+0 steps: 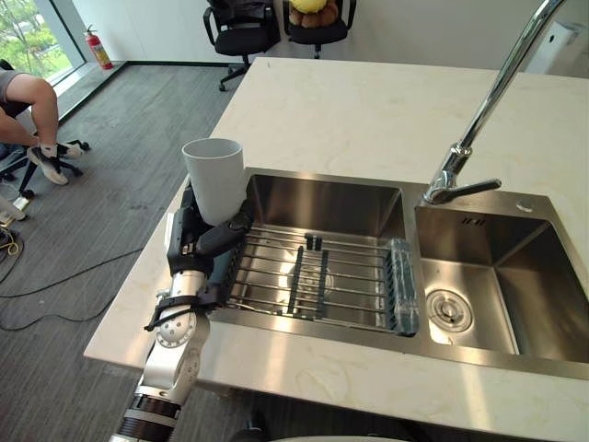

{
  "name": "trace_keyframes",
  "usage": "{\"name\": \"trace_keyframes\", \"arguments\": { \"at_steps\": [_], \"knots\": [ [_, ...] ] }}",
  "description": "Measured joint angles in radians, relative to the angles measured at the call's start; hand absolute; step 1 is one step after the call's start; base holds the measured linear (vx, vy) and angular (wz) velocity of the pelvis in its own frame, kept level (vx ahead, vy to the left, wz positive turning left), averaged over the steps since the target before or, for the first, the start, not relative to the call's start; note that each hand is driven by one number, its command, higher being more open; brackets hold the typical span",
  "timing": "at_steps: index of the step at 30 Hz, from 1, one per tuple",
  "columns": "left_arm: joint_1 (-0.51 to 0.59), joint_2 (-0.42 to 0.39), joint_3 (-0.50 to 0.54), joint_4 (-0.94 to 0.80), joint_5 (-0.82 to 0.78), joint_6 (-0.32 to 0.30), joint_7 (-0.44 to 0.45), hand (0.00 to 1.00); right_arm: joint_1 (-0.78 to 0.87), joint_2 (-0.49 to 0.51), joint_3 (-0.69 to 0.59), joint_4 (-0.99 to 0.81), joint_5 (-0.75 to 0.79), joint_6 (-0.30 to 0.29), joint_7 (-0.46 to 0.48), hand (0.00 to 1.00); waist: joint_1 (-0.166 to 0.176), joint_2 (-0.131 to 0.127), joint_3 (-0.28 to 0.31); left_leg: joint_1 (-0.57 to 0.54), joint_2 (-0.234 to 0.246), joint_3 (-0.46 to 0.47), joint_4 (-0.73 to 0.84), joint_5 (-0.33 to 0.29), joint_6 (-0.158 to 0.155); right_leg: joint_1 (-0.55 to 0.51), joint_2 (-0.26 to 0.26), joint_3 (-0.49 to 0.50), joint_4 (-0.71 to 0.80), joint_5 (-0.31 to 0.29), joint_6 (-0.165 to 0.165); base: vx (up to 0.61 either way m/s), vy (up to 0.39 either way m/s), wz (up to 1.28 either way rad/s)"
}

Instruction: Walk over to the sink, pick up the cup, carry it to the dishwasher, place the cup inside the dishwasher, then close the dishwasher door

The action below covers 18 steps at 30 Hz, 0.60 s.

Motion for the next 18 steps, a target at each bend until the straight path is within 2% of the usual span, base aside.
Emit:
{"name": "trace_keyframes", "arguments": {
  "at_steps": [2, 7, 12, 14, 17, 18],
  "knots": [
    [0.002, -0.032, 0.028, -0.051, 0.0, 0.0, -0.004, 0.0, 0.009, 0.002, -0.006, 0.004, -0.001, 0.0, -0.001, 1.0, 0.022, -0.004, -0.002, -0.018, 0.001, -0.012, 0.0, 0.008, 0.001, -0.008, 0.001, -0.01, 0.003, 0.001, 0.004, -0.03, -0.021, 0.22],
    [0.002, -0.049, 0.103, -0.141, 0.001, -0.002, -0.012, 0.0, 0.013, 0.009, -0.011, 0.022, -0.021, -0.008, -0.009, 1.0, 0.049, -0.011, -0.007, -0.025, -0.003, -0.032, 0.004, 0.016, 0.004, -0.008, -0.002, -0.021, 0.017, 0.002, 0.005, -0.02, -0.006, 0.12],
    [0.003, -0.063, 0.157, -0.2, 0.029, -0.005, -0.013, 0.0, 0.019, 0.015, -0.045, 0.028, -0.04, -0.015, -0.019, 1.0, 0.068, -0.013, -0.01, -0.039, -0.03, -0.066, 0.0, 0.021, 0.017, -0.024, -0.038, -0.045, 0.077, -0.015, 0.003, -0.06, 0.036, 0.23],
    [0.003, -0.063, 0.191, -0.212, 0.066, -0.006, -0.011, 0.0, 0.026, 0.017, -0.06, 0.028, -0.063, -0.018, -0.02, 1.0, 0.072, -0.013, -0.011, -0.05, -0.048, -0.093, -0.001, 0.027, 0.025, -0.036, -0.061, -0.065, 0.122, -0.03, -0.009, -0.08, 0.077, 0.41],
    [0.01, -0.061, 0.241, -0.233, 0.105, -0.009, 0.007, 0.0, 0.043, 0.028, -0.074, 0.026, -0.079, -0.019, -0.022, 1.0, 0.077, -0.019, -0.013, -0.066, -0.076, -0.141, -0.001, 0.03, 0.042, -0.043, -0.09, -0.078, 0.182, -0.053, -0.049, -0.06, 0.079, 0.53],
    [0.01, -0.059, 0.255, -0.234, 0.12, -0.014, 0.015, 0.0, 0.055, 0.038, -0.074, 0.019, -0.082, -0.019, -0.022, 1.0, 0.076, -0.022, -0.015, -0.075, -0.087, -0.175, -0.001, 0.031, 0.043, -0.046, -0.098, -0.069, 0.215, -0.061, -0.077, -0.04, 0.057, 0.71]
  ]
}}
